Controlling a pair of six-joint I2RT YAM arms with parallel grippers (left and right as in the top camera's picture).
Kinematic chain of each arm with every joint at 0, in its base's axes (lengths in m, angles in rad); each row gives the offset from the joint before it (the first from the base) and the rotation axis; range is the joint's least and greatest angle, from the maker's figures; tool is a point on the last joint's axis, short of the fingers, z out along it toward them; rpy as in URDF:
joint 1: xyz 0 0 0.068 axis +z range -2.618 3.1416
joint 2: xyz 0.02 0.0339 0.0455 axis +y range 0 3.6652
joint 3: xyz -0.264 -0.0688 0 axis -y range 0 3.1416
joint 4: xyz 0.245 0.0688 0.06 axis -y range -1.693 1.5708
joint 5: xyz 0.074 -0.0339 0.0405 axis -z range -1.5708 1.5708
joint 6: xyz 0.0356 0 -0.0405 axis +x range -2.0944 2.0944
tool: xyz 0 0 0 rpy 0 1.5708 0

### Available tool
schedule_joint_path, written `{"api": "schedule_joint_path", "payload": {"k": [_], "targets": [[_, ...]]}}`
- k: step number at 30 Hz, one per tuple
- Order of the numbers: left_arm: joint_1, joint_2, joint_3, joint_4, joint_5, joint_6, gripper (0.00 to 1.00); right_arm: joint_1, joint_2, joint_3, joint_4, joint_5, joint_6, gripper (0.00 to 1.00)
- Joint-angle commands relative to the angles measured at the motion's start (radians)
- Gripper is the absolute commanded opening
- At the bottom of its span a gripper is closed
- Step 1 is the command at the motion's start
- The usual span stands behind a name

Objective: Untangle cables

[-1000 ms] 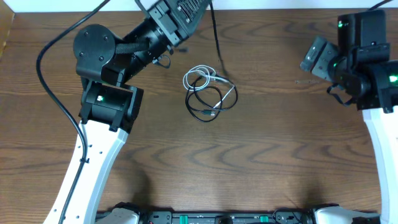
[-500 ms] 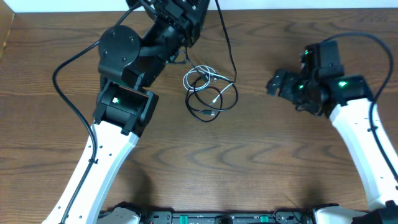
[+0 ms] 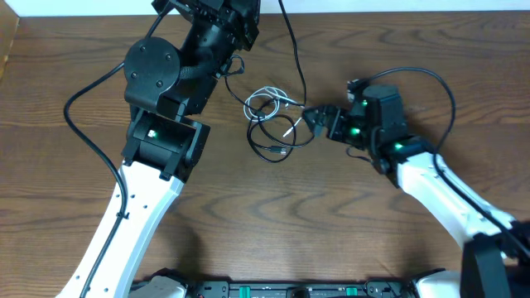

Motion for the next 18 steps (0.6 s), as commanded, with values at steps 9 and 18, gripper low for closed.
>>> {"api": "schedule_joint_path", "payload": {"k": [9,18], "targets": [[-0.003,-0.065,0.043,-0.024,0.039,0.008,0.07,0.016,0.259,-0.004,0.37,-0.011,0.204,0.96],[0.052,-0.084,0.043,-0.025,0.024,0.07,0.07,0.03,0.377,-0.004,0.365,-0.14,0.11,0.86]]}}
